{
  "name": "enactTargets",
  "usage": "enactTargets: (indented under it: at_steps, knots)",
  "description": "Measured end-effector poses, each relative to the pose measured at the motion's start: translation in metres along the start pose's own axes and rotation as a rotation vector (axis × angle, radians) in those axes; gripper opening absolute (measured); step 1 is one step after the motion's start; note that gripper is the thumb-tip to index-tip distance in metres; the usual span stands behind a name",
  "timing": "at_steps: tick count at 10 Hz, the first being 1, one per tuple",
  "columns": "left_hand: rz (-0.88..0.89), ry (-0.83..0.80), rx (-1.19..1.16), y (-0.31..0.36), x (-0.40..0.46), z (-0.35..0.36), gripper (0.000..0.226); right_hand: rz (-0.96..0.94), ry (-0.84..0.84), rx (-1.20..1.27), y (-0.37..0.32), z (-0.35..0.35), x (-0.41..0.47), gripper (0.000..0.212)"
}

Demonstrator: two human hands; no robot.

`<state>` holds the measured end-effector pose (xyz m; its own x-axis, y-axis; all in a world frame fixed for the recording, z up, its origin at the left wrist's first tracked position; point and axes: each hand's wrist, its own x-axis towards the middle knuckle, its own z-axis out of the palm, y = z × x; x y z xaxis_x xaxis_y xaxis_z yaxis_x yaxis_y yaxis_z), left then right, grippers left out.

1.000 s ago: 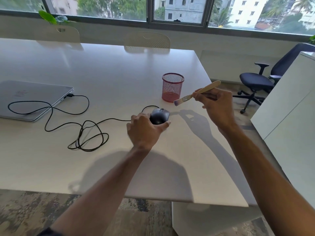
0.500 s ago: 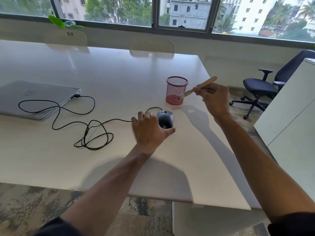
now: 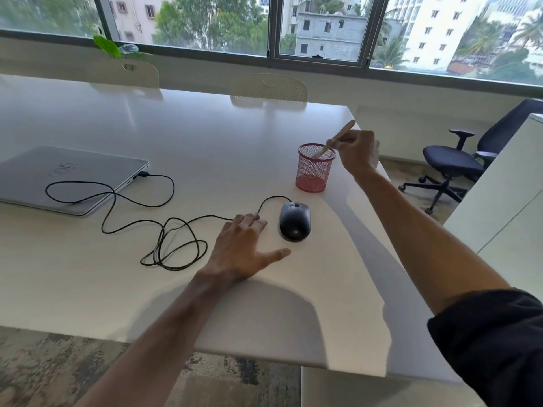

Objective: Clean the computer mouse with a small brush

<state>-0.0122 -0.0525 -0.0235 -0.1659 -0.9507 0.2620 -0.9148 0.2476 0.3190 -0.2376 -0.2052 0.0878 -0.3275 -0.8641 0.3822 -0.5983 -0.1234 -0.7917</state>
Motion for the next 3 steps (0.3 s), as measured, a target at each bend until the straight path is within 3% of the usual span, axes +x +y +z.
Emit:
enactTargets:
  at_steps: [1,3]
  knots:
    - [0.009,0.007,-0.012,-0.0012,-0.0010,-0.0011,0.085,0.013,-0.013,-0.050,0.0005,0.0102,0.0028,0.027]
    - [-0.009,0.001,-0.002,-0.0003,0.0000,-0.0004,0.081,0.190,-0.047,-0.071,0.0058,0.0150,0.0017,0.092]
